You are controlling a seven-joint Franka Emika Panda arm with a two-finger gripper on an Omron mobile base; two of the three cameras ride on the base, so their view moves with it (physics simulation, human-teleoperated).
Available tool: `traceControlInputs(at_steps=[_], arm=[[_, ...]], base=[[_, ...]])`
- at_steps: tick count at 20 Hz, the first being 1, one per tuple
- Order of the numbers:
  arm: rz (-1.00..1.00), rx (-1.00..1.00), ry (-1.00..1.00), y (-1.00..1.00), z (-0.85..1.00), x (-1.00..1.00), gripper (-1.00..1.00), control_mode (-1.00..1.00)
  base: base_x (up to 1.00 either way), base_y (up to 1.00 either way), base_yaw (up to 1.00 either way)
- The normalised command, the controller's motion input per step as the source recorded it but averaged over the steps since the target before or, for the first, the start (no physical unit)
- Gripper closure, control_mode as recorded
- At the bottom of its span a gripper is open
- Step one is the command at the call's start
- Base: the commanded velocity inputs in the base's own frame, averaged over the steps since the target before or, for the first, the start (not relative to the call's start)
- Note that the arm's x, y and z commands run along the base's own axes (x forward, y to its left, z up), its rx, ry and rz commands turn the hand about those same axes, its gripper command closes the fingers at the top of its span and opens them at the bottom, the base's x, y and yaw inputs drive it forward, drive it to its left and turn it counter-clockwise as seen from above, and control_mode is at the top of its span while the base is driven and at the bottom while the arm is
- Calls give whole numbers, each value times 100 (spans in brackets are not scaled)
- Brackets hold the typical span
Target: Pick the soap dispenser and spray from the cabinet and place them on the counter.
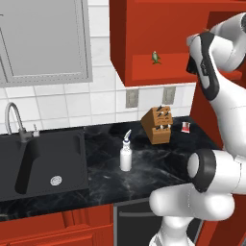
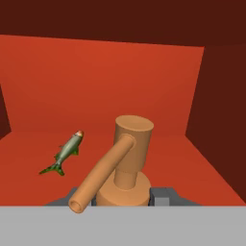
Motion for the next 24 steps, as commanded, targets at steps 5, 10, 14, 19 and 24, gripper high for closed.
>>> traceControlInputs(at_steps=[5,10,14,19,24], arm=[[0,0,0,0,0,-40,100,-100],[0,0,0,1,-7,-42,100,-100],[0,0,0,8,-32,-31,100,-100],[0,0,1,10,-41,-27,100,-100],[0,0,2,9,-41,-22,100,-100]], base=[[0,0,0],[0,0,0],[0,0,0],[0,0,0],[0,0,0]])
